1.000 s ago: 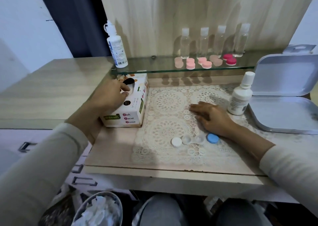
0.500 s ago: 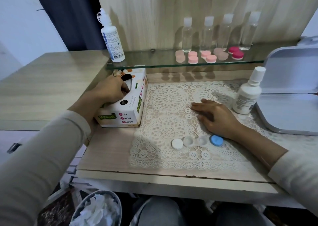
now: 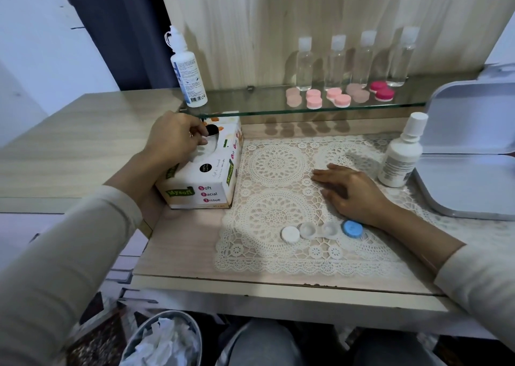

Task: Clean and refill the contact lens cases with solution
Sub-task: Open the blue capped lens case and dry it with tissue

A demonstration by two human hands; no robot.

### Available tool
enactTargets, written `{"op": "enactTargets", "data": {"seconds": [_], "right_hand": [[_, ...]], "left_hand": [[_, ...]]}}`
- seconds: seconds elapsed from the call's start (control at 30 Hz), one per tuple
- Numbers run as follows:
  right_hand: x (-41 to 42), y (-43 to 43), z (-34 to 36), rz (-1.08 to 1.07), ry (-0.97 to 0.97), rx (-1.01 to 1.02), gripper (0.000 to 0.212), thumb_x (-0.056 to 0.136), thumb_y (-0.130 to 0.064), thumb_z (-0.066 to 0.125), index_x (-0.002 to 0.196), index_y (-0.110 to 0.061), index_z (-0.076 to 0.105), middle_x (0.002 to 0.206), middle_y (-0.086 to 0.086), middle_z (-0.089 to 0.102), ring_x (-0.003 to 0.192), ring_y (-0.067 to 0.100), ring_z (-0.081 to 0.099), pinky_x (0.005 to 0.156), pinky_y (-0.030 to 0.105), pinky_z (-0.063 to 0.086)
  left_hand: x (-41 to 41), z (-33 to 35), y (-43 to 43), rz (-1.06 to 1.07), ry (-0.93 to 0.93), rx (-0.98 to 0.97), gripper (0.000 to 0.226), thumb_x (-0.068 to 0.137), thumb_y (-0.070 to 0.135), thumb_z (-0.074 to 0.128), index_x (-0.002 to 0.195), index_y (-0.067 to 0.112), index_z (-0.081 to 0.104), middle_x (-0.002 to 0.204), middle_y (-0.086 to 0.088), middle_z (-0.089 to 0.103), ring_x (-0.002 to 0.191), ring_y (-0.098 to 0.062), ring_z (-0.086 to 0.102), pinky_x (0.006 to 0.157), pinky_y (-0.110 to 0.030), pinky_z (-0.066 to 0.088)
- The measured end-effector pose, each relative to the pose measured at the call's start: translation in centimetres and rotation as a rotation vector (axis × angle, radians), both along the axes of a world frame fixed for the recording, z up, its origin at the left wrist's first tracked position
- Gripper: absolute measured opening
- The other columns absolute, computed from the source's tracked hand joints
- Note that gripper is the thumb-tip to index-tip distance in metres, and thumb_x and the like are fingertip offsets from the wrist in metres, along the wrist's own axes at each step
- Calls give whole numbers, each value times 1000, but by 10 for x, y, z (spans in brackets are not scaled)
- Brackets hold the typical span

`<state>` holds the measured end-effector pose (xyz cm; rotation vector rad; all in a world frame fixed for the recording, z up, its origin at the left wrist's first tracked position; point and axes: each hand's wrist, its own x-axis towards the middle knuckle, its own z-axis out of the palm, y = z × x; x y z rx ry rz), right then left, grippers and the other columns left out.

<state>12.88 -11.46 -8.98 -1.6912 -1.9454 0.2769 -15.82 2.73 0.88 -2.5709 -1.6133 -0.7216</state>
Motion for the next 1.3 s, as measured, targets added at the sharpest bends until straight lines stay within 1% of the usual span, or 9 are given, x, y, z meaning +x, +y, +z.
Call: {"op": "enactTargets", "data": {"seconds": [0.1, 0.23, 0.37, 0.7, 0.83, 0.97, 1.07, 1.2, 1.3], "right_hand": [[0, 0, 1, -2, 0, -4, 38, 85, -12, 59, 123, -16, 59, 130, -5, 56, 132, 19, 39, 106, 41, 37], [-1, -1, 2, -8, -5, -1, 38, 85, -11, 59, 123, -16, 60, 130, -4, 56, 132, 19, 39, 106, 37, 35], [-1, -1, 2, -10, 3, 8, 37, 85, -11, 59, 122, -16, 60, 129, -5, 56, 131, 18, 39, 104, 34, 34], [0, -1, 1, -10, 5, 13, 37, 85, -11, 60, 122, -15, 61, 129, -5, 57, 131, 19, 40, 105, 36, 36], [0, -2, 2, -6, 6, 11, 37, 85, -11, 60, 122, -15, 61, 128, -4, 57, 131, 19, 40, 106, 37, 35], [-1, -2, 6, -32, 39, -12, 33, 87, -16, 60, 121, -17, 61, 127, -3, 58, 129, 17, 43, 107, 34, 34], [0, -3, 13, -70, 111, -57, 31, 90, -16, 57, 120, -19, 61, 125, -2, 60, 118, 16, 53, 100, 23, 35], [-4, -8, 27, -116, 167, -137, 35, 91, -22, 56, 125, -20, 55, 126, 2, 58, 108, 18, 58, 91, 31, 44], [-10, -13, 36, -133, 172, -129, 36, 90, -20, 57, 126, -17, 54, 129, 4, 56, 107, 15, 57, 87, 28, 42]], "left_hand": [[1, 2, -2, -26, 76, -10, 14, 83, 14, 65, 96, 13, 71, 92, -5, 72, 81, -13, 58, 75, -25, 41], [-1, -5, 3, -20, 410, -105, 25, 88, 29, 59, 111, 26, 66, 117, -2, 65, 109, -23, 54, 89, -33, 42], [4, -6, 5, -10, 472, -266, 34, 90, 18, 52, 121, 28, 60, 127, 0, 58, 115, -22, 51, 93, -35, 44], [0, -11, 3, -44, 328, -180, 20, 86, 12, 58, 96, 19, 73, 102, -1, 70, 94, -20, 57, 80, -38, 50], [-2, -8, 0, 8, 177, -56, 14, 84, 18, 65, 94, 16, 73, 99, -6, 70, 96, -25, 56, 73, -29, 40], [-4, 5, -5, 29, 15, 99, 15, 83, 16, 65, 95, 13, 73, 99, -12, 69, 96, -30, 56, 78, -34, 41], [-1, 17, -14, -62, -45, 204, 14, 84, 14, 64, 94, 10, 73, 97, -12, 70, 91, -29, 58, 78, -36, 44], [12, 34, -33, -204, -106, 329, 10, 81, 9, 66, 87, 4, 73, 88, -14, 71, 84, -28, 59, 74, -28, 38], [11, 38, -33, -148, -89, 283, 16, 82, 19, 68, 93, 8, 73, 94, -11, 71, 89, -26, 56, 74, -27, 37]]}}
